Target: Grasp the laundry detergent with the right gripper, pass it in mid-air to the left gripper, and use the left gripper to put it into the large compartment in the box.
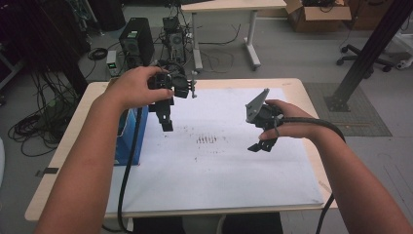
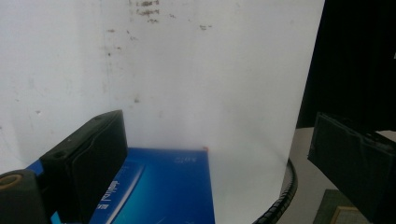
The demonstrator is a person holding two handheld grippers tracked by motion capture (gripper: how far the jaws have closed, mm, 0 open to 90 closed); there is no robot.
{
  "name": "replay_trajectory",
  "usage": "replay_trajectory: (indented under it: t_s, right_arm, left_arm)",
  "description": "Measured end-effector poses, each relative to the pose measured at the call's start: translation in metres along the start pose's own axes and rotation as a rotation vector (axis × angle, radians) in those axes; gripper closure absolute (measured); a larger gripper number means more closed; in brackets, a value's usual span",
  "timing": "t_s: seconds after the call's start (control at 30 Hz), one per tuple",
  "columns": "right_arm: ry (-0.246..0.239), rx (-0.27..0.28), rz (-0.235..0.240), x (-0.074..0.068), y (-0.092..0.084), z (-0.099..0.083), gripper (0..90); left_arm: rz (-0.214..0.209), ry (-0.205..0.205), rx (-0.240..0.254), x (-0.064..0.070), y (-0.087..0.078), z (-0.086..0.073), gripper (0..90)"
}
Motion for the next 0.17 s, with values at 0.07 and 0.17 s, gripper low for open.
replay_trajectory:
  t_s: [0.07, 0.17]
  right_arm:
    - [-0.001, 0.003, -0.002, -0.0019, 0.0, 0.0, 3.0]
    - [-0.007, 0.007, -0.002, -0.0041, 0.0004, -0.0006, 3.0]
  left_arm:
    - [0.0, 0.001, -0.001, 0.0018, 0.0, 0.0004, 5.1]
    - [-0.002, 0.002, -0.007, 0.0024, -0.0004, 0.0017, 5.0]
Point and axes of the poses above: each handheld gripper's, and its own axes: y roughly forward along the jaws, z roughly out of its top, x roughly to its right, the point moved 1 cm from there along y, roughly forward along the jaws, and after that the axes turned 14 degrees about -x, right-handed, at the moved point
